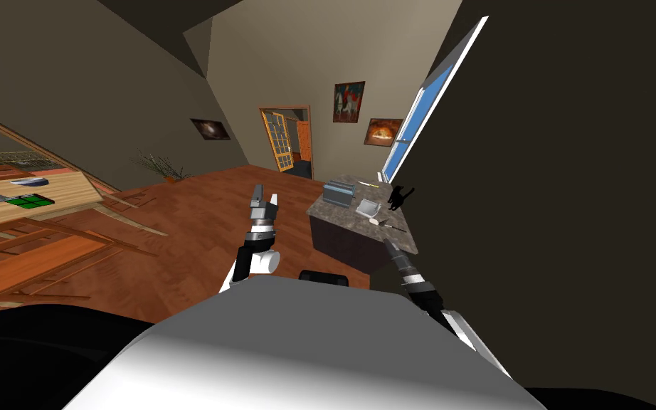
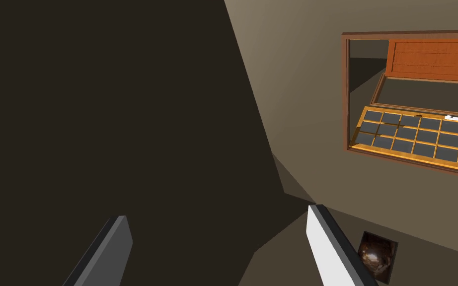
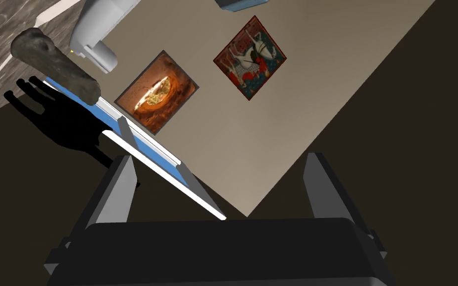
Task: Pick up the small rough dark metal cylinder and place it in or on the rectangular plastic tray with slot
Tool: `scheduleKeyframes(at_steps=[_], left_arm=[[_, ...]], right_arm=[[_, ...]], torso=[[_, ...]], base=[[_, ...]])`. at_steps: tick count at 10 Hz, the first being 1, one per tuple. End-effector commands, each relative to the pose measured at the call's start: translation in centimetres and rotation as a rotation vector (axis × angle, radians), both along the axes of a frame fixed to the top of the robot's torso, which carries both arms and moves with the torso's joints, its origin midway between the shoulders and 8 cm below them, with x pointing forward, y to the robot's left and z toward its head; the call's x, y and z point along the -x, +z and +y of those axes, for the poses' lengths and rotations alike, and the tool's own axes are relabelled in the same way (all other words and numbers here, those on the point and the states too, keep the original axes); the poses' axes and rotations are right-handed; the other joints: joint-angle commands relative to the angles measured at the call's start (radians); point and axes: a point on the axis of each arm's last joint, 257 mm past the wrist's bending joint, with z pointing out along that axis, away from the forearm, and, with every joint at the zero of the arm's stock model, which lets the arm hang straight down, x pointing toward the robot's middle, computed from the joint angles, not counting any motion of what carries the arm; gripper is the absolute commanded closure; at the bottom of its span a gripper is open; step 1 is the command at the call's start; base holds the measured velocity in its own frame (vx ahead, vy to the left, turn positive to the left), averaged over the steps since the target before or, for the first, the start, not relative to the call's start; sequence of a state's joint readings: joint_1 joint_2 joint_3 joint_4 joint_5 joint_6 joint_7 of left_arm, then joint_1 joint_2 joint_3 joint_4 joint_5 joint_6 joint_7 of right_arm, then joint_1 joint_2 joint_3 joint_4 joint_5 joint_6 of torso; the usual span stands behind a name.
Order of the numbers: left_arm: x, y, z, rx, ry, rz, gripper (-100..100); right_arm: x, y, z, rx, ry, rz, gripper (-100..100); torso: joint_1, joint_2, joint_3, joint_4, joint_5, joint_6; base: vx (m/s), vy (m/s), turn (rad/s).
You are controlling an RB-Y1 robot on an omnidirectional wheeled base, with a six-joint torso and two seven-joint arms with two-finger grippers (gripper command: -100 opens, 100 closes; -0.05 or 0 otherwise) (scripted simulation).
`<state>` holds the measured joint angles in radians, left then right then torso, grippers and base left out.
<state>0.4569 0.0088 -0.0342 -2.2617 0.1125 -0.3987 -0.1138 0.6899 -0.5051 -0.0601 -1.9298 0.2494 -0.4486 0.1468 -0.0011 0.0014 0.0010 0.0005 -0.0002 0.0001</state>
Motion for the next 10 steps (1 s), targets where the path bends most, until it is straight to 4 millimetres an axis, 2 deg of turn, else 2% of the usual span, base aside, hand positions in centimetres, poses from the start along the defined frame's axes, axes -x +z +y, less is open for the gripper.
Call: scheduleKeyframes(at_steps=[1,5,10], left_arm=[[0.0,0.0,0.0,0.000,0.000,0.000,0],[0.0,0.0,0.0,0.000,0.000,0.000,0],[0.0,0.0,0.0,0.000,0.000,0.000,0]], right_arm=[[0.6,-1.8,-1.3,0.071,-0.001,0.048,-100],[1.8,-5.1,-4.6,0.223,-0.004,0.147,-100],[3.2,-8.0,-9.9,0.417,-0.013,0.259,-100]], torso=[[0.000,0.000,0.000,0.000,0.000,0.000],[0.001,-0.002,-0.001,-0.001,0.000,0.000],[0.002,-0.005,-0.003,-0.001,0.000,0.000]], base=[[-0.014,-0.002,0.053],[0.006,0.004,0.072],[0.044,0.019,0.084]])
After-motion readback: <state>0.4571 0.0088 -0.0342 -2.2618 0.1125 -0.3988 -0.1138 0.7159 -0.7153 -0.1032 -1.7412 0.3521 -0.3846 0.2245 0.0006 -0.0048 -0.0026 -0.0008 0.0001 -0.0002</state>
